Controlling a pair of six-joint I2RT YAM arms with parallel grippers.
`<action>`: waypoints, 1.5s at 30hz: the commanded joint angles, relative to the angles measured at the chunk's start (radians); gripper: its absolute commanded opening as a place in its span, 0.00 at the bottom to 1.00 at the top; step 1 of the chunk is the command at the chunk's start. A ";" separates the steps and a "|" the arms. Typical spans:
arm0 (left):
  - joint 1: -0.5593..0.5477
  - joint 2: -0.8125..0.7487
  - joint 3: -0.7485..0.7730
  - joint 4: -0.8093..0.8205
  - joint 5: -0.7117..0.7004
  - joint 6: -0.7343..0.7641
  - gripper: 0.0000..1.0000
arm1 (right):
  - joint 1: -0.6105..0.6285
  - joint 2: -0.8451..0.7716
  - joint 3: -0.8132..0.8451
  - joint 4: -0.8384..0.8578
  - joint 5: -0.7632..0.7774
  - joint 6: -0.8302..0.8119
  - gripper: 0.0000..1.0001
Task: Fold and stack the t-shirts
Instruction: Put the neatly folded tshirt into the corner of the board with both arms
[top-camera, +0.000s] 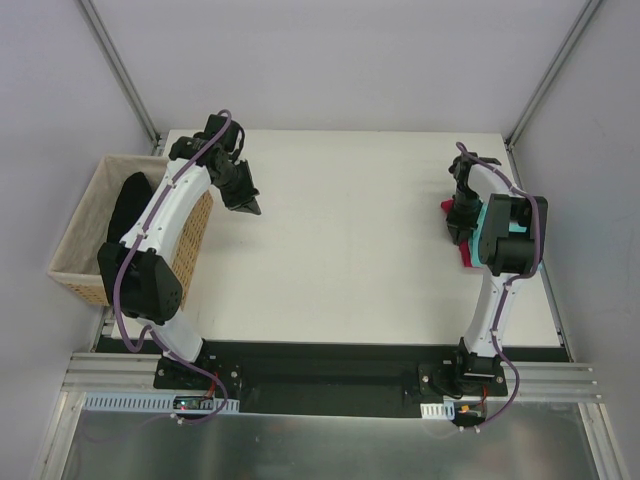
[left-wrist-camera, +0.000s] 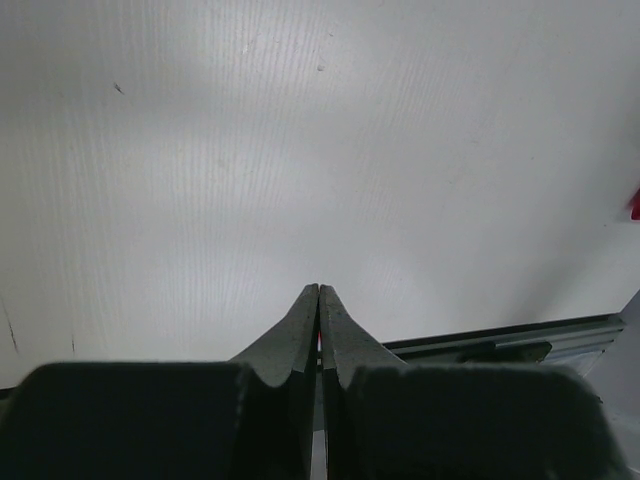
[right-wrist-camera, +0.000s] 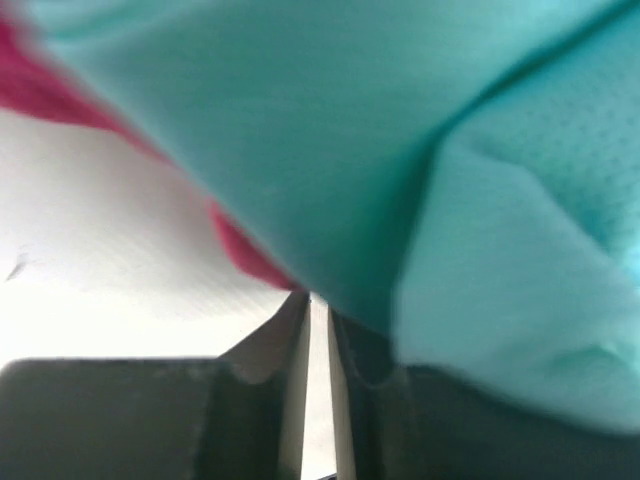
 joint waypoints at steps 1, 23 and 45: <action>0.013 -0.013 0.035 -0.014 -0.012 0.015 0.01 | 0.028 -0.069 0.071 -0.022 -0.030 -0.010 0.26; 0.013 -0.119 -0.039 -0.012 -0.040 0.022 0.18 | 0.353 -0.190 0.522 -0.177 -0.078 -0.020 0.50; 0.013 -0.237 0.002 0.016 -0.173 0.129 0.99 | 0.577 -0.456 0.402 -0.039 -0.187 -0.010 0.79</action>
